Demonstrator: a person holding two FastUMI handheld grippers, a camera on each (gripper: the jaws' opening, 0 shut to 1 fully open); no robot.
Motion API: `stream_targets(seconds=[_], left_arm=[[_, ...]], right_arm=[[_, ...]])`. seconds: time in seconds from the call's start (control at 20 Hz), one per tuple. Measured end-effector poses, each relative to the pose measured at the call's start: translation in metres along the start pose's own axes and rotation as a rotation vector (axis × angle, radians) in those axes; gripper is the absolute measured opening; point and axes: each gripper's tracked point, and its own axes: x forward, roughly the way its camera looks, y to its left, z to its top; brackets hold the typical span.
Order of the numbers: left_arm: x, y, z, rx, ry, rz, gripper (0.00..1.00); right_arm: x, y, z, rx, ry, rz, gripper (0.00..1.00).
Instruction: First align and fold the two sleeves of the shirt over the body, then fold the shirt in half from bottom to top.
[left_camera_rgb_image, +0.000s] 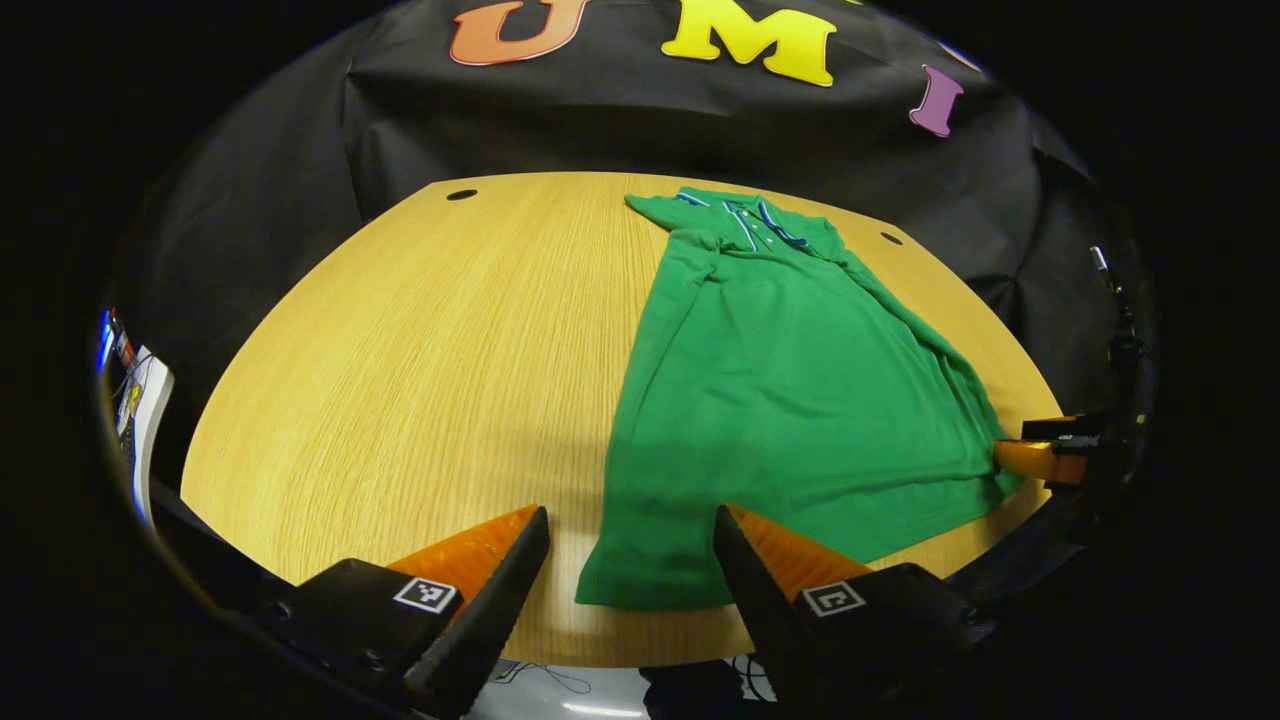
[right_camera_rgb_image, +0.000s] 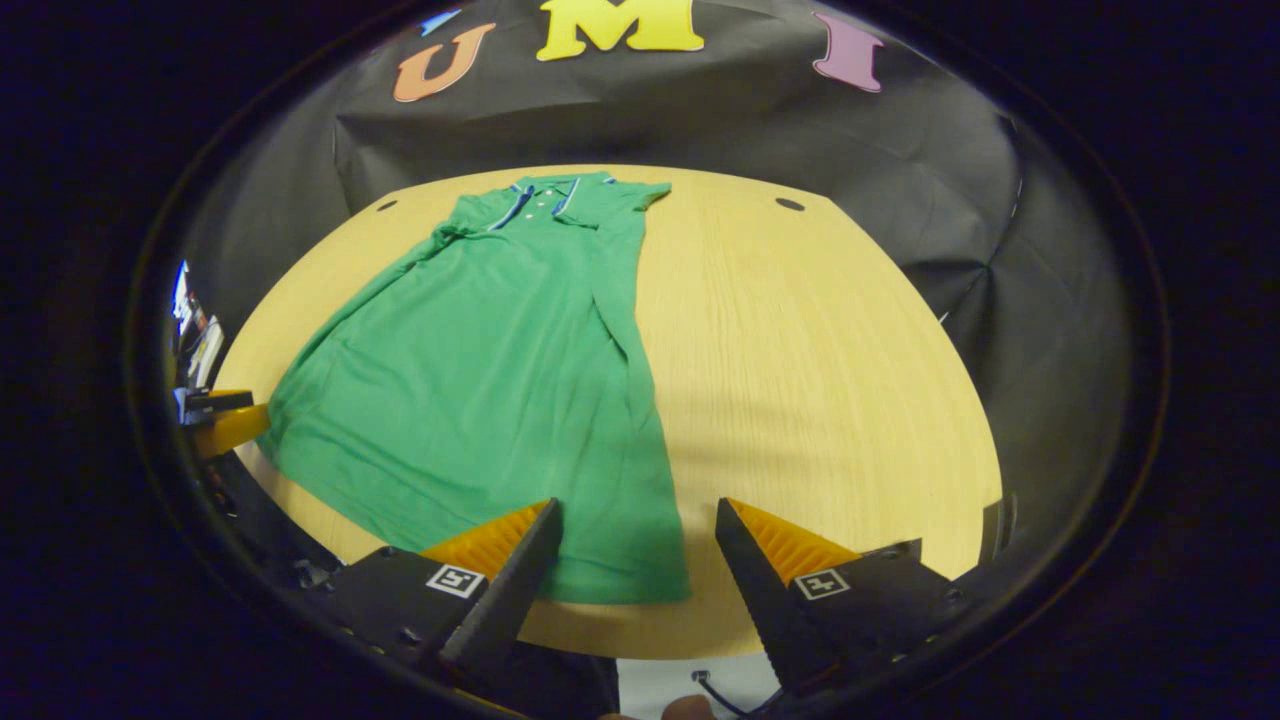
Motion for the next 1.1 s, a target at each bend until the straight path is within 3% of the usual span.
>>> stream_targets(seconds=[0.65, 0.8, 0.9, 0.95, 1.0, 1.05, 1.1], left_arm=[[0.003, -0.003, -0.023, 0.098, 0.043, 0.008, 1.00], [0.000, -0.002, -0.024, 0.096, 0.055, 0.007, 1.00], [-0.002, -0.009, -0.026, 0.101, 0.064, 0.003, 0.89], [-0.001, -0.009, -0.027, 0.101, 0.067, -0.001, 0.79], [-0.001, -0.011, -0.027, 0.097, 0.067, -0.003, 0.75], [-0.002, -0.012, -0.029, 0.094, 0.067, -0.006, 0.64], [-0.003, -0.013, -0.031, 0.095, 0.071, -0.011, 0.55]], right_arm=[[-0.005, 0.004, -0.023, 0.074, 0.026, 0.027, 0.98], [-0.006, 0.016, -0.021, 0.029, 0.025, 0.054, 0.55], [-0.006, 0.021, -0.020, -0.014, 0.025, 0.057, 0.33], [-0.006, 0.020, -0.019, -0.034, 0.023, 0.049, 0.26], [-0.006, 0.020, -0.019, -0.038, 0.026, 0.048, 0.23], [-0.006, 0.021, -0.019, -0.023, 0.022, 0.056, 0.23], [-0.003, 0.020, -0.022, -0.005, 0.021, 0.063, 0.03]])
